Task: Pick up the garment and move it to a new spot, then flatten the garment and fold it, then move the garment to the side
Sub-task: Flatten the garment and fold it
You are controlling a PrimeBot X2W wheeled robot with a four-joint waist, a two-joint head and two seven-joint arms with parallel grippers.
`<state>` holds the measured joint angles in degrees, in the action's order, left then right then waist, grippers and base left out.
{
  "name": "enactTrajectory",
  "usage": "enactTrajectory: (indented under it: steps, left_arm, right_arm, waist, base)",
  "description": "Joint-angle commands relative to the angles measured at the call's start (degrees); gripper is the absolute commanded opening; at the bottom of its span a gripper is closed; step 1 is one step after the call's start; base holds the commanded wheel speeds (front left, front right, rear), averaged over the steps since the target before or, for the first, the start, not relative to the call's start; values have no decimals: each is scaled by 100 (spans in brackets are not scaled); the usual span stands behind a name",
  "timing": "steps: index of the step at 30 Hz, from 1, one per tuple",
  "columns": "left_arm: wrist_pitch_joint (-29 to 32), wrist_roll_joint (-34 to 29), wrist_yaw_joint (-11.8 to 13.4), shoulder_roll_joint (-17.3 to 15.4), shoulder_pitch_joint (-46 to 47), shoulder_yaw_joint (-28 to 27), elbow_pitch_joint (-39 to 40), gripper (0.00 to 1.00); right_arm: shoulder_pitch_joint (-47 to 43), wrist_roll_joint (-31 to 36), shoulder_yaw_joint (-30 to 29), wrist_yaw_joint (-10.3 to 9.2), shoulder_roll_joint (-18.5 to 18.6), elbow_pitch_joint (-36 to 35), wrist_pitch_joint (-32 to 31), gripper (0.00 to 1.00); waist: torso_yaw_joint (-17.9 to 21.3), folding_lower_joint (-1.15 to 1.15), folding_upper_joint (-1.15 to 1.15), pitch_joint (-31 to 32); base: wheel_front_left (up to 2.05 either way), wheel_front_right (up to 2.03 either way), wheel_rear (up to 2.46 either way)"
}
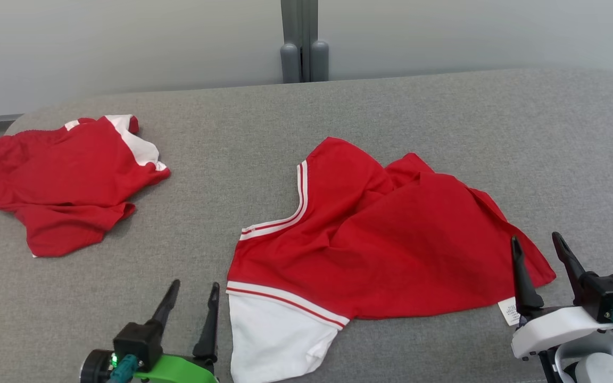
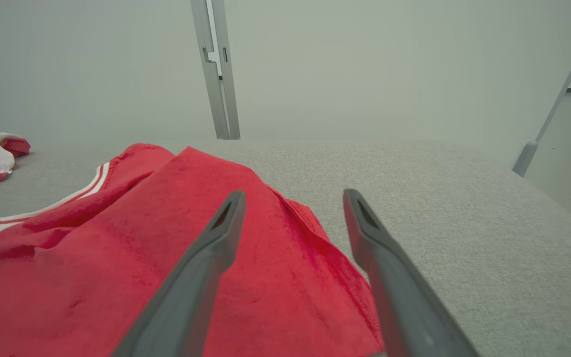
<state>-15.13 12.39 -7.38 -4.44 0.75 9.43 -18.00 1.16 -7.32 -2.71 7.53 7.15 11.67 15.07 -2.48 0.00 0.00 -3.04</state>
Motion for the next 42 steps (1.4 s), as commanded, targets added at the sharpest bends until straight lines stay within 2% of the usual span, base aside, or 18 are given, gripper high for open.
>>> enactTrajectory:
  steps: [1, 10, 22, 31, 32, 33, 34, 35, 36, 42]
  left_arm:
    - [-3, 28, -18, -37, 51, 139, -65, 100]
    - [-2, 201, -18, -172, 51, 1148, -663, 100]
    - [2, 489, -18, -340, 124, 1554, -1160, 100]
    - [24, 835, -20, -289, 221, 2057, -1420, 100]
    - [25, 911, -22, -274, 225, 2110, -1475, 100]
    - [37, 1008, -24, -262, 239, 2196, -1582, 78]
    - [47, 1070, -25, -265, 250, 2263, -1665, 42]
    - [48, 1126, -25, -275, 260, 2326, -1746, 7]
    - [49, 1147, -25, -280, 279, 2367, -1791, 0]
    - [3, 1451, -18, -304, 456, 2252, -1431, 0]
  right_arm:
    - [84, 12, -57, -8, 72, 172, 16, 100]
    - [657, -5, -298, -8, 310, 1404, 16, 100]
    - [1178, -16, -643, -8, 432, 2955, 16, 100]
    - [1265, -221, -460, -4, 235, 3376, -3, 100]
    - [1257, -287, -432, -3, 204, 3370, -3, 64]
    - [1233, -354, -393, -3, 191, 3349, -3, 24]
    - [1195, -403, -346, -3, 183, 3345, -3, 0]
    - [1153, -491, -287, -4, 166, 3329, -4, 0]
    - [1123, -543, -255, -5, 163, 3282, -3, 0]
    - [958, -844, 12, -5, 177, 2560, 8, 0]
  waist:
    - [-22, 0, 0, -72]
    - [-77, 0, 0, -372]
    - [-175, 0, 0, -649]
    - [-194, 0, 0, -727]
    - [-193, 0, 0, -719]
    - [-188, 0, 0, -696]
    - [-184, 0, 0, -677]
    - [-176, 0, 0, -646]
    - [-170, 0, 0, -616]
    - [-124, 0, 0, -480]
  base:
    - [0, 0, 0]
    - [0, 0, 0]
    - [0, 0, 0]
    - [0, 0, 0]
    - [0, 0, 0]
    - [0, 0, 0]
    - [0, 0, 0]
    - [0, 0, 0]
    - [0, 0, 0]
    - [0, 0, 0]
